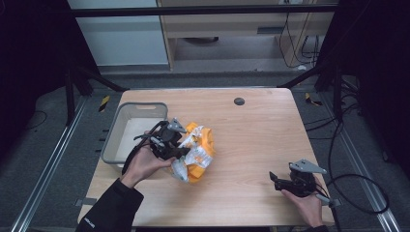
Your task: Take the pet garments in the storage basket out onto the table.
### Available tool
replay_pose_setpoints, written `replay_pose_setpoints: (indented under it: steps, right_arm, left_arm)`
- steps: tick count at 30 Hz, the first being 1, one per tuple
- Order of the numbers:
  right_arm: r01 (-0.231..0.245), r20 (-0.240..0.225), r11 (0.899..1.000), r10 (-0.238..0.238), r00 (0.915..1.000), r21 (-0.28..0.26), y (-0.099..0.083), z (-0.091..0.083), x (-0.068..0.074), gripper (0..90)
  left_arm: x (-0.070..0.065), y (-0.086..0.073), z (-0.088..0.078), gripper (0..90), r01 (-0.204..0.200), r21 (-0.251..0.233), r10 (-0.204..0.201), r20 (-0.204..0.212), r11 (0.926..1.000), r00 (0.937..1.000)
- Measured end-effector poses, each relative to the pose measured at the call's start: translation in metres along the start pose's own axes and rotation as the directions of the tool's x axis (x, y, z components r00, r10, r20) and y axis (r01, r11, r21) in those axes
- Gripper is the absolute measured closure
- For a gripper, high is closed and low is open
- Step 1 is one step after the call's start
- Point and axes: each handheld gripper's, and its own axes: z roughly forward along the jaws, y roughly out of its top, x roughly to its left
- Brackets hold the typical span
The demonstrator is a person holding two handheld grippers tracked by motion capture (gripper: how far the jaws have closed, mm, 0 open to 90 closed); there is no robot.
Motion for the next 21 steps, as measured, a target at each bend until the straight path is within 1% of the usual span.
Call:
replay_pose_setpoints:
  steps: [4, 5, 8, 12, 21]
  right_arm:
    - [-0.003, 0.0, 1.0, 0.003, 1.0, 0.0, 0.0, 0.0, 0.0, 16.6]
    - [-0.002, 0.0, 1.0, 0.002, 1.0, -0.001, 0.0, 0.0, 0.0, 16.5]
    - [-0.002, 0.001, 1.0, 0.002, 1.0, -0.001, 0.0, 0.0, 0.0, 16.6]
    - [-0.001, 0.001, 1.0, 0.001, 1.0, 0.0, 0.0, 0.0, 0.0, 16.6]
    - [0.001, 0.003, 1.0, -0.001, 1.0, -0.002, 0.0, 0.0, 0.0, 16.5]
  left_arm:
    - [-0.005, 0.0, 0.006, 77.2, -0.015, 0.011, 0.015, 0.009, 0.9998, 0.9999]
    - [-0.007, 0.0, 0.009, 77.2, -0.013, 0.009, 0.013, 0.015, 0.9999, 0.9998]
    - [-0.012, 0.001, 0.014, 77.2, -0.03, 0.015, 0.029, 0.027, 0.9995, 0.9992]
    - [-0.017, 0.002, 0.021, 77.2, -0.038, 0.022, 0.037, 0.035, 0.999, 0.9987]
    - [-0.029, 0.004, 0.036, 77.2, -0.067, 0.033, 0.065, 0.065, 0.9972, 0.9957]
